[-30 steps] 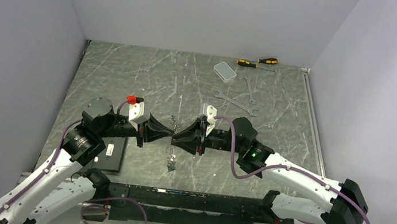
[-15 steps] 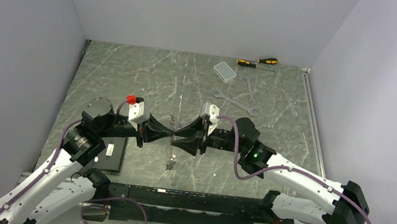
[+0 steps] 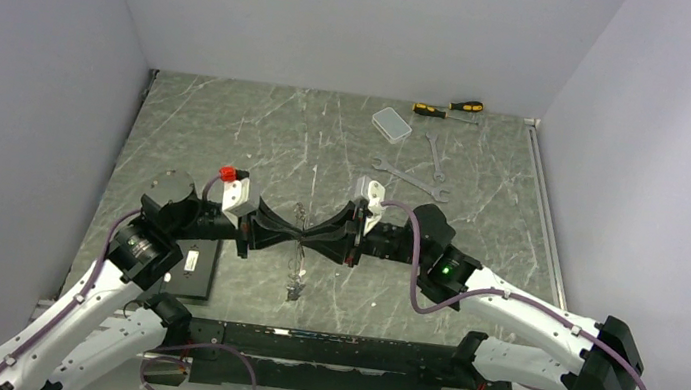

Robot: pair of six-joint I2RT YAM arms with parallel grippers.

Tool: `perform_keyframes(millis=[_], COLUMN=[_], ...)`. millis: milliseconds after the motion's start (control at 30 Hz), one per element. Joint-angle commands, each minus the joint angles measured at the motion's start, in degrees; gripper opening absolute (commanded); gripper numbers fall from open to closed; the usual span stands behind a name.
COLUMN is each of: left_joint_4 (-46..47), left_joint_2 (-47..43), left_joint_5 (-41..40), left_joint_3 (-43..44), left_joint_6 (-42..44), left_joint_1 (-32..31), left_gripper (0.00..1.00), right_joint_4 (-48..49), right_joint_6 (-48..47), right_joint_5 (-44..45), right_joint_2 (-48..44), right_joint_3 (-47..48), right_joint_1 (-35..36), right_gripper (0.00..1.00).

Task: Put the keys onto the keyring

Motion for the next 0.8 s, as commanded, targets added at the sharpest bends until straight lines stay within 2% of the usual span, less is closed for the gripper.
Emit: perform_keyframes(millis=[0, 167, 300, 433, 567, 600, 767], left_joint_4=[3.7, 3.8, 3.9, 3.9, 3.9, 3.9, 3.4], left_joint_2=[-1.0, -1.2, -1.2, -1.3, -1.3, -1.3, -1.1], left_joint_5=[0.5, 0.2, 0.3, 0.2, 0.3, 0.2, 1.2], left_joint_3=[0.0, 0.0, -0.1, -0.1, -0.1, -0.1, 0.1], left_joint_6=[-1.1, -1.1, -1.2, -1.3, -1.4, -1.4, -1.1], left_joint_1=[0.4, 0.4, 0.4, 0.5, 0.5, 0.5, 0.5], left_gripper=[0.00, 0.00, 0.00, 0.00, 0.00, 0.00, 0.00], right_joint_4=[3.6, 3.8, 4.6, 4.8, 4.8, 4.7, 1.3], right_joint_6=[0.0, 0.4, 0.8, 0.9, 0.8, 0.7, -1.2], right_joint_5=[-1.1, -1.8, -1.8, -1.7, -1.5, -1.5, -1.0], right_joint_2=[0.1, 0.7, 1.0, 1.3, 1.3, 1.3, 0.6], right_joint_3=[2.4, 2.5, 2.4, 2.6, 2.7, 2.6, 3.3], right_joint_1=[0.1, 0.1, 0.1, 0.1, 0.0, 0.1, 0.1], right_gripper=[0.21, 0.28, 0.28, 0.21, 0.02, 0.00, 0.00])
